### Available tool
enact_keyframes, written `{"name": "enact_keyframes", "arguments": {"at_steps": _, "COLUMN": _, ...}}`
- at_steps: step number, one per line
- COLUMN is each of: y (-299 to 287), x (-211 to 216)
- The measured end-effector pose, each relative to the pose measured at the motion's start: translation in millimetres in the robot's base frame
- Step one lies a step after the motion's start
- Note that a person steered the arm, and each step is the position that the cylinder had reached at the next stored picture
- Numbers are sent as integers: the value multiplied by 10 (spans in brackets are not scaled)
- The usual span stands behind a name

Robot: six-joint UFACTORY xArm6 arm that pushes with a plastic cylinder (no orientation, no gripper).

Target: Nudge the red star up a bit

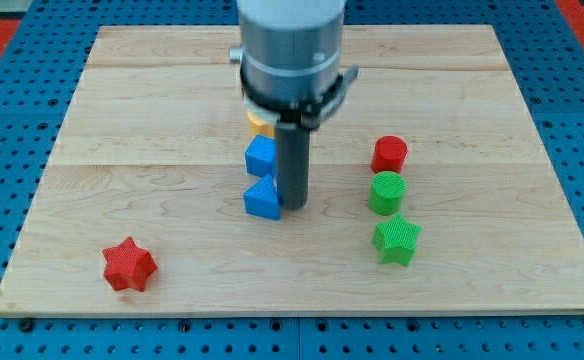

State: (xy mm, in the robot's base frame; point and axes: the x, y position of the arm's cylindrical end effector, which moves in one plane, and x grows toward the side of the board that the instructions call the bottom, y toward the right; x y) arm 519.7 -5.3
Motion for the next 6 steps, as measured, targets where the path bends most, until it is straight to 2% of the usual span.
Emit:
{"name": "enact_keyframes", "arguments": {"at_steps": 1, "y": -114, "x": 605}}
{"name": "enact_keyframes", "arguments": {"at_steps": 2, "y": -762, "x": 929}}
{"name": "enact_keyframes", "arguments": {"at_steps": 3, "y": -1794, "x": 904}}
{"name": "enact_keyframes", "arguments": {"at_steps": 4, "y": -2091, "x": 429}}
{"name": "enact_keyframes", "arguments": {"at_steps": 5, "y": -2072, "x": 102}}
{"name": "enact_keyframes", "arguments": {"at_steps": 6, "y": -2037, "x": 233}}
